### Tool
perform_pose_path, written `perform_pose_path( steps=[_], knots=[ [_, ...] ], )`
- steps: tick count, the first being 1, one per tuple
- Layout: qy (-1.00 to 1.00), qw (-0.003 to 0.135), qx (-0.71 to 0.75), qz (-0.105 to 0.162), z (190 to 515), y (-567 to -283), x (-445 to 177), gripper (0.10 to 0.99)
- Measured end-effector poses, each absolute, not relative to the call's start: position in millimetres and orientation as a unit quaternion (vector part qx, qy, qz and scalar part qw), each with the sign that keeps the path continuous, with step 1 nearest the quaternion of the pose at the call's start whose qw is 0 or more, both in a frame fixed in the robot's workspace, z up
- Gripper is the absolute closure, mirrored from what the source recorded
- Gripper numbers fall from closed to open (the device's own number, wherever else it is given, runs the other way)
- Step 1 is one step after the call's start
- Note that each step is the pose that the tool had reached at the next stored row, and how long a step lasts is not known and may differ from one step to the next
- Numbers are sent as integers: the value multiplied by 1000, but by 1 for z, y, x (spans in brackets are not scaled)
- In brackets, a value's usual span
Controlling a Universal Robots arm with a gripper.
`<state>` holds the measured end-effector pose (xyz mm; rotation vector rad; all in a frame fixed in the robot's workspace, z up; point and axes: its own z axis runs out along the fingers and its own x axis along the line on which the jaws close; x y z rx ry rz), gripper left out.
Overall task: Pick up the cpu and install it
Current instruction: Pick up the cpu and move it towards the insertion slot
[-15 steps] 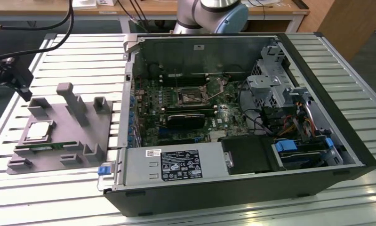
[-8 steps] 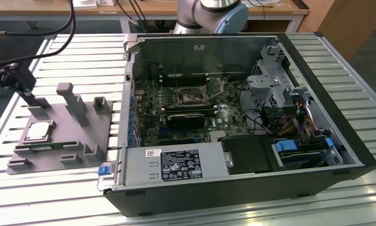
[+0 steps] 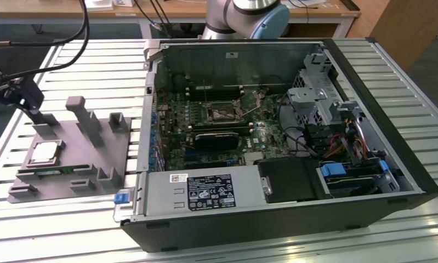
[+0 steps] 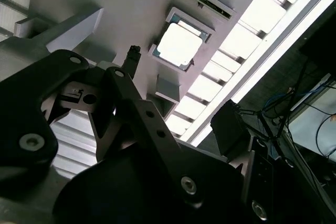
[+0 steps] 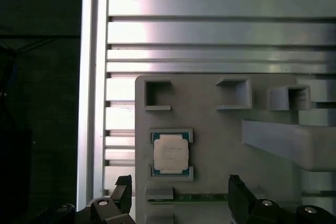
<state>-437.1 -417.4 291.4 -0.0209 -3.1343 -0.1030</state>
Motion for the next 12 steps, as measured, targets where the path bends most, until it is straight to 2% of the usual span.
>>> perform_pose_path(
  steps=[12],
  knots=[
    [-999,3,-7,-33,282,-417,-437,267]
  ],
)
